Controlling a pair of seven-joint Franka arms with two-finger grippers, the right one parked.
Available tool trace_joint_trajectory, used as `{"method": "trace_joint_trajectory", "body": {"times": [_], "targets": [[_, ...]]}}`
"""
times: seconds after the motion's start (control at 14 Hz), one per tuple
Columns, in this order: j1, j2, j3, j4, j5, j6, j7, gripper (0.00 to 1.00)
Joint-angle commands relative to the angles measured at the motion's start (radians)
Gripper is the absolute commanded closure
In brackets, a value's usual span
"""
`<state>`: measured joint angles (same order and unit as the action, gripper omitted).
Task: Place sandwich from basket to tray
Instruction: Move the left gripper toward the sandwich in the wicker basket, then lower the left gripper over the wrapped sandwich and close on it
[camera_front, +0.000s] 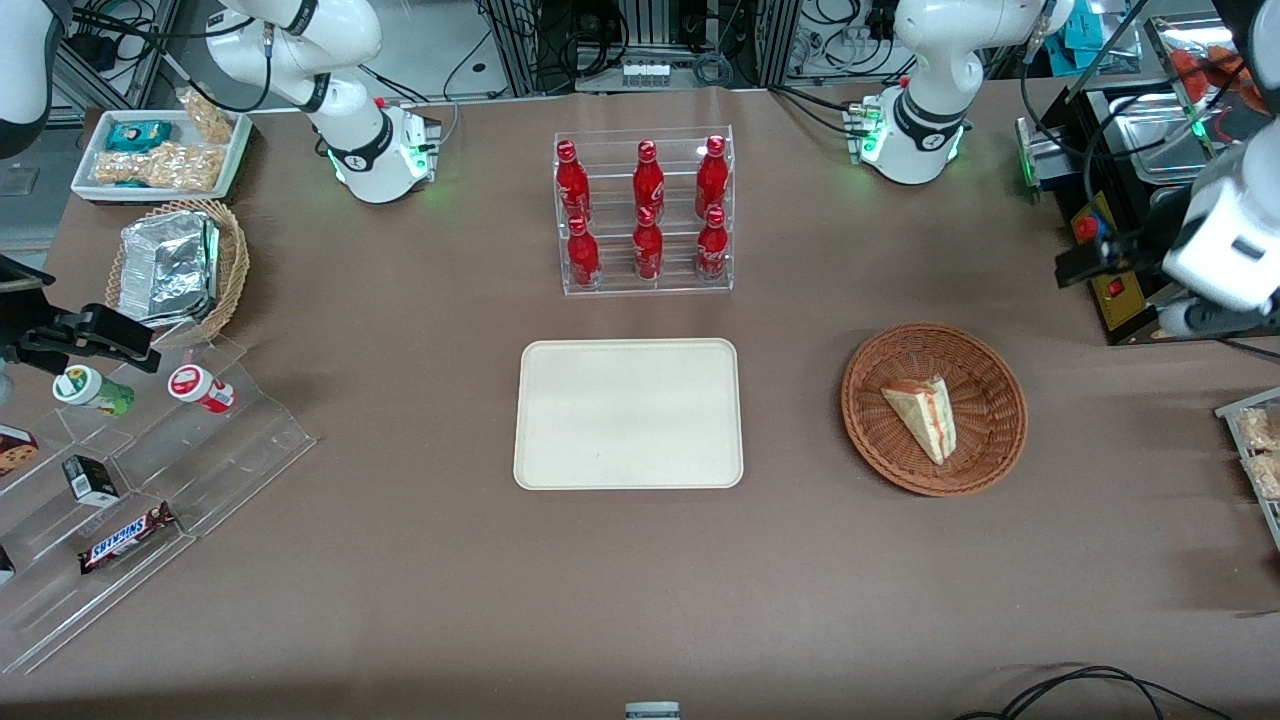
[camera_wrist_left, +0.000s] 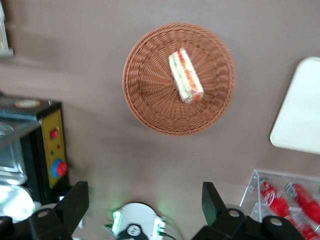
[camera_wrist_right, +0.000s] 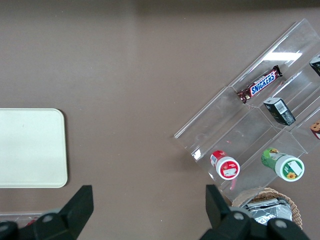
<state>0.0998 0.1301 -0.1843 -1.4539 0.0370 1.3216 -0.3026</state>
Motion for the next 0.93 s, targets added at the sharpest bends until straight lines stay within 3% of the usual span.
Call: {"method": "trace_joint_trajectory", "body": {"times": [0.0, 0.21, 0.64, 0.86], "targets": [[-0.008, 0.101, -0.004, -0.002, 0.008, 0.007, -0.160, 0.00], [-0.009, 0.112, -0.007, -0.167, 0.001, 0.219, -0.213, 0.00], [-0.009, 0.086, -0.058, -0.577, 0.006, 0.819, -0.509, 0.00], [-0.009, 0.101, -0.058, -0.655, 0.006, 0.939, -0.517, 0.00]]}}
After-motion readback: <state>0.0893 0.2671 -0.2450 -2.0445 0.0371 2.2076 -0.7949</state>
